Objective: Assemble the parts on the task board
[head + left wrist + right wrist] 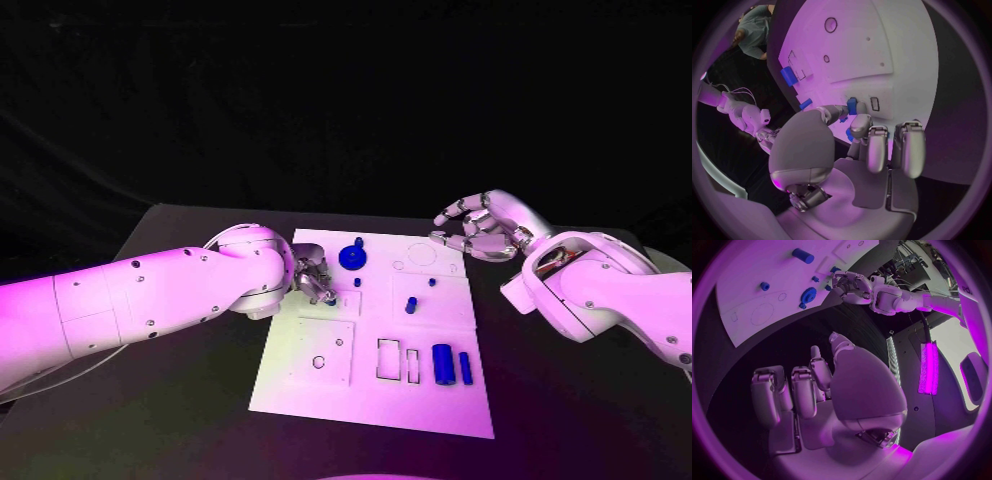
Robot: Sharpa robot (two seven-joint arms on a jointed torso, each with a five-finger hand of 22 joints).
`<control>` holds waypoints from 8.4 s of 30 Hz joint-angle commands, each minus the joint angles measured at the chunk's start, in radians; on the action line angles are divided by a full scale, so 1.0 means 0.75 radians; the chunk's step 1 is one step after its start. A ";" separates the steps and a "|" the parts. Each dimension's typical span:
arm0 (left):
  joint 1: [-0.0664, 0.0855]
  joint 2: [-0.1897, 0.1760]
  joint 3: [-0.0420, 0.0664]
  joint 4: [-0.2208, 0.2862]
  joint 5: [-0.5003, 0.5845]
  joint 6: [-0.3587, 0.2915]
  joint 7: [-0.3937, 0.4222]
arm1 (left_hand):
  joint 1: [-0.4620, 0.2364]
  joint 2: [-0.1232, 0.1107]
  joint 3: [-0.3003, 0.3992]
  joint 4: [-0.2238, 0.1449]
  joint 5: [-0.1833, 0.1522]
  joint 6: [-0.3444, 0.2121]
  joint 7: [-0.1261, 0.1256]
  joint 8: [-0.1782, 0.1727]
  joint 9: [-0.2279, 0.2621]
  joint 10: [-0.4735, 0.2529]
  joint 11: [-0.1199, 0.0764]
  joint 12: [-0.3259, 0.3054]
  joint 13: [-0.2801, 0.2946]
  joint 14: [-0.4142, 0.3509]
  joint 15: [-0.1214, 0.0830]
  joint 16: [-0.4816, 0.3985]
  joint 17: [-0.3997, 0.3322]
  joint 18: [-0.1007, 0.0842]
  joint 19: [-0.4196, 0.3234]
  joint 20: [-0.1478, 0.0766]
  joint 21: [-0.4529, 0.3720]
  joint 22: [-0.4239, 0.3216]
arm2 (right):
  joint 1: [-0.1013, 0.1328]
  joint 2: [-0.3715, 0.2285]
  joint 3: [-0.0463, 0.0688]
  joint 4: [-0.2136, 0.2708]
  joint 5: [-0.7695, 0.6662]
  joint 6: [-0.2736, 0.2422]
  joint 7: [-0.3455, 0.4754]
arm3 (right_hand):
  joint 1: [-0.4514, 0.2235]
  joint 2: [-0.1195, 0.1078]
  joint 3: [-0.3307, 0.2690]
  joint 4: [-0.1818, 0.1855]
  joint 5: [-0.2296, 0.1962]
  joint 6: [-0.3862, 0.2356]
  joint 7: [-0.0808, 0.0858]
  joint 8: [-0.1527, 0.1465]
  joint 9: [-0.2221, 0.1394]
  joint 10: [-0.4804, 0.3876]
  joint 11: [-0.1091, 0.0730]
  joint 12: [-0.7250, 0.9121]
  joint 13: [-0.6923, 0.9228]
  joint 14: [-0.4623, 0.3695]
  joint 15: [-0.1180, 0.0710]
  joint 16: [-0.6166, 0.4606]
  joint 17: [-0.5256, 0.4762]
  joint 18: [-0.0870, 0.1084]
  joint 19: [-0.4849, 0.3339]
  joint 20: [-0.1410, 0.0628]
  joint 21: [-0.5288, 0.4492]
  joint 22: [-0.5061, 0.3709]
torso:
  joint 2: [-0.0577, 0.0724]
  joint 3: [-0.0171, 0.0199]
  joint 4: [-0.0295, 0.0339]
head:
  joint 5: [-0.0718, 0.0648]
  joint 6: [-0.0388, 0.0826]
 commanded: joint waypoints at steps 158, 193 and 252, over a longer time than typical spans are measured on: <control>0.139 0.170 0.076 -0.476 0.036 0.314 -0.020 | -0.104 0.064 -0.551 0.086 -0.045 -0.048 0.017 -0.083 -0.033 -0.176 0.025 -0.227 -0.292 0.106 0.013 -0.059 0.252 0.007 -0.063 0.017 -0.071 0.077 | -0.006 -0.004 -0.005 -0.091 -0.266 0.056 -0.037 | -0.022 -0.085 0.178 0.004 -0.011 0.033 -0.011 0.004 -0.017 -0.346 -0.022 -0.910 -0.910 0.074 -0.029 -0.132 0.050 0.033 0.011 -0.029 -0.151 0.222 | 0.006 0.0015 -0.0028 | 0.005 0.002; 0.134 0.237 0.041 -0.560 0.060 0.361 0.020 | -0.087 0.081 -0.552 0.082 -0.051 -0.055 0.020 -0.085 -0.038 -0.194 0.028 -0.227 -0.297 0.104 0.016 -0.059 0.252 0.009 -0.069 0.018 -0.075 0.072 | -0.005 0.005 -0.005 -0.112 0.021 -0.052 0.114 | -0.035 -0.108 0.271 -0.007 0.005 -0.051 0.045 0.005 -0.009 -0.427 0.042 -1.192 -1.260 -0.333 0.032 -1.222 -0.967 0.224 -0.559 0.030 -1.471 -0.679 | 0.005 0.0020 -0.0018 | 0.011 -0.005; 0.129 0.246 0.033 -0.573 0.142 0.379 0.041 | 0.267 0.167 -0.195 -0.016 -0.044 -0.050 0.006 -0.050 -0.039 -0.168 0.011 -0.199 -0.293 0.112 0.002 -0.041 0.275 0.006 -0.065 0.010 -0.069 0.092 | -0.005 0.012 -0.005 -0.120 0.044 -0.063 0.126 | -0.031 -0.106 0.274 -0.008 0.009 -0.054 0.045 0.010 -0.006 -0.422 0.043 -1.196 -1.286 -0.324 0.033 -1.251 -0.969 0.224 -0.545 0.031 -1.498 -0.707 | 0.005 0.0027 -0.0027 | 0.016 -0.018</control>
